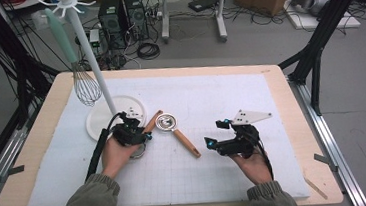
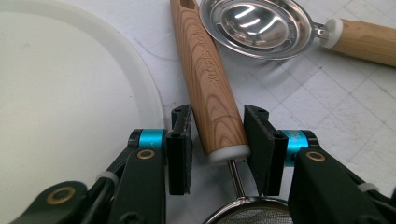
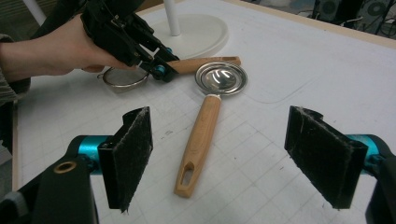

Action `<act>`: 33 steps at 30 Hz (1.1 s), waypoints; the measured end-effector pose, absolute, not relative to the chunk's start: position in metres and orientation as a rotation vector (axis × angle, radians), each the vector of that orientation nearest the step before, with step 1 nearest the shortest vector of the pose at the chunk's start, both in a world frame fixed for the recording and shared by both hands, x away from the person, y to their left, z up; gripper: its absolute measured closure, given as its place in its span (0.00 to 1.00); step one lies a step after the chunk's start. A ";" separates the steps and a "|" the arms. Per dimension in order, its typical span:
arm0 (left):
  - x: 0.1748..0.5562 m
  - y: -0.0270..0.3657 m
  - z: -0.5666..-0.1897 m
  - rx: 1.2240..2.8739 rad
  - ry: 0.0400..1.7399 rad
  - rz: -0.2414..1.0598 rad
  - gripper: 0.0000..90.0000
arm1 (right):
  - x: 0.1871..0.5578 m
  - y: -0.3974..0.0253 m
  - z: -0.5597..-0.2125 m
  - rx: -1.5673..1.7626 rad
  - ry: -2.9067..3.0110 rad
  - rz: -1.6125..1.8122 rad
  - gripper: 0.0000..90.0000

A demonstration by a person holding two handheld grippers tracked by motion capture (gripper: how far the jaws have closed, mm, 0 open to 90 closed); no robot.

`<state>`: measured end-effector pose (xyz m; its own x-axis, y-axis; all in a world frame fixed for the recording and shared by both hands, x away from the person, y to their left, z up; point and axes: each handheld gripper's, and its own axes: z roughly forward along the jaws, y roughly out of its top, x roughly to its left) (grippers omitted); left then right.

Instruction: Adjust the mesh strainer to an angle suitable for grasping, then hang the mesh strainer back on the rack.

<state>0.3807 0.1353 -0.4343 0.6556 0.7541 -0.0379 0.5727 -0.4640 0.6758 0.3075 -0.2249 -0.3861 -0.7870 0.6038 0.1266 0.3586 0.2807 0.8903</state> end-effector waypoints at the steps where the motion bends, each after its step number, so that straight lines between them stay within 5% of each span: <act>1: 0.381 0.135 -0.435 2.198 1.028 0.350 0.70 | 0.308 -0.225 -0.386 0.887 2.308 1.515 0.25; 33: 0.375 0.139 -0.430 2.197 1.066 0.396 0.78 | 0.310 -0.223 -0.387 0.887 2.317 1.507 0.25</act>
<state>0.3745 0.1386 -0.4301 0.6228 0.7823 -0.0134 0.5841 -0.4535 0.6732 0.3097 -0.2232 -0.3874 -0.7875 0.6037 0.1241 0.3582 0.2845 0.8893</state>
